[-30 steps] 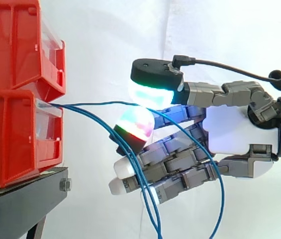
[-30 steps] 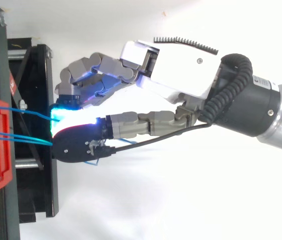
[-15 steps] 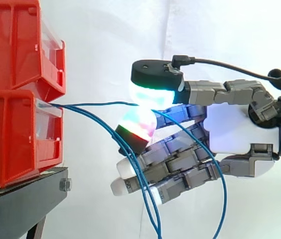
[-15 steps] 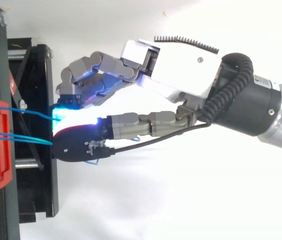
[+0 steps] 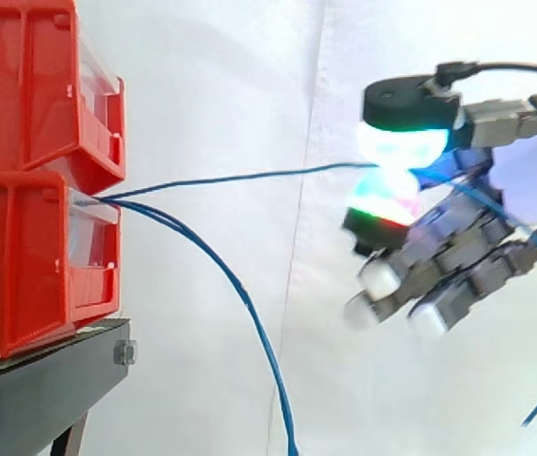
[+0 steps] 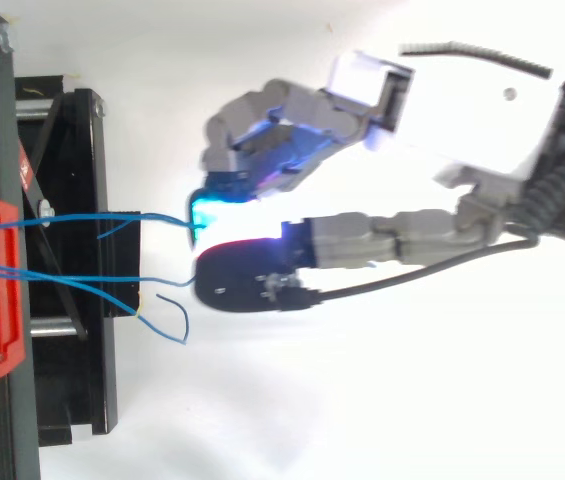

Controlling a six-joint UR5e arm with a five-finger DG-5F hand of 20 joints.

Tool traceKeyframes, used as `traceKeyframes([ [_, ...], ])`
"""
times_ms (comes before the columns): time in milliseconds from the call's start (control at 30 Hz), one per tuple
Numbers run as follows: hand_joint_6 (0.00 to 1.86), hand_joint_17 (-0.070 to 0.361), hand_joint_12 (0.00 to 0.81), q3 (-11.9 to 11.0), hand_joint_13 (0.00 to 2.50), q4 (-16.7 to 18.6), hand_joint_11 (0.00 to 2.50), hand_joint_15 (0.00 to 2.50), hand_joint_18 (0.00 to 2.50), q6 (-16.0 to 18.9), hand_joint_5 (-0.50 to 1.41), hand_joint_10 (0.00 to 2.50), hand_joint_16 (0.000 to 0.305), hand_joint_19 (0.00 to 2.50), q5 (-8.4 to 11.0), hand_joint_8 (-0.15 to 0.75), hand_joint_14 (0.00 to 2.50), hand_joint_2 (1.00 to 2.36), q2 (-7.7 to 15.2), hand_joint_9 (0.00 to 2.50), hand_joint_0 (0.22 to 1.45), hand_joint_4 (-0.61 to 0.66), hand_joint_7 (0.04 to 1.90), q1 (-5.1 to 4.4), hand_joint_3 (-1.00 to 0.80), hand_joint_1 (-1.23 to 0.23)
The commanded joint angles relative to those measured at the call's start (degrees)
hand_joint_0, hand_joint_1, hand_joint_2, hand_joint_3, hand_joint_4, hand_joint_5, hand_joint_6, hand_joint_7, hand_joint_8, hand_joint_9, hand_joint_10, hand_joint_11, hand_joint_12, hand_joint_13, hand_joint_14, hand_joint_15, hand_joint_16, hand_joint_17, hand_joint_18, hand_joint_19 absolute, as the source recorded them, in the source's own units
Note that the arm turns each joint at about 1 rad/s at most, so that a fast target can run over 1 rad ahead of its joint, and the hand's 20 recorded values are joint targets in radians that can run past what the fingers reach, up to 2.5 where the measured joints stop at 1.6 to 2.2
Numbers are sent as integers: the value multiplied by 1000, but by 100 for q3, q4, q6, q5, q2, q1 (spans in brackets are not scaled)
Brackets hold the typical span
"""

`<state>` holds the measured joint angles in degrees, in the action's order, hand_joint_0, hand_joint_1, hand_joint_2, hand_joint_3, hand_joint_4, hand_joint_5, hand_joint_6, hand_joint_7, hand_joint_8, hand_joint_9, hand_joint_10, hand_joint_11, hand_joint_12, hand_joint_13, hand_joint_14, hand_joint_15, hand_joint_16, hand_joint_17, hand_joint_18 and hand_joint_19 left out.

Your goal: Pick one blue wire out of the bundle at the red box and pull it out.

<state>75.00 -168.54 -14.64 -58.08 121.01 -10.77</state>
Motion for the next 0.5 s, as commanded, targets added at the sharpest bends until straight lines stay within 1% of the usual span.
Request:
traceKeyframes([
  [0,911,165,525,788,613,585,536,192,817,-153,-148,11,73,321,535,453,7,1010,-526,919,603,173,1124,-84,39,-713],
  [100,912,165,526,832,611,673,540,188,819,-214,-148,13,73,322,640,454,5,1010,-578,916,604,168,1125,-92,37,-713],
  [267,914,165,522,832,604,603,538,191,812,-250,-150,14,73,324,702,448,6,1009,-569,903,607,162,1121,-101,35,-714],
  [467,916,164,521,832,599,603,540,190,808,-241,-151,12,73,329,684,452,6,1010,-569,900,608,167,1112,-101,36,-712],
])
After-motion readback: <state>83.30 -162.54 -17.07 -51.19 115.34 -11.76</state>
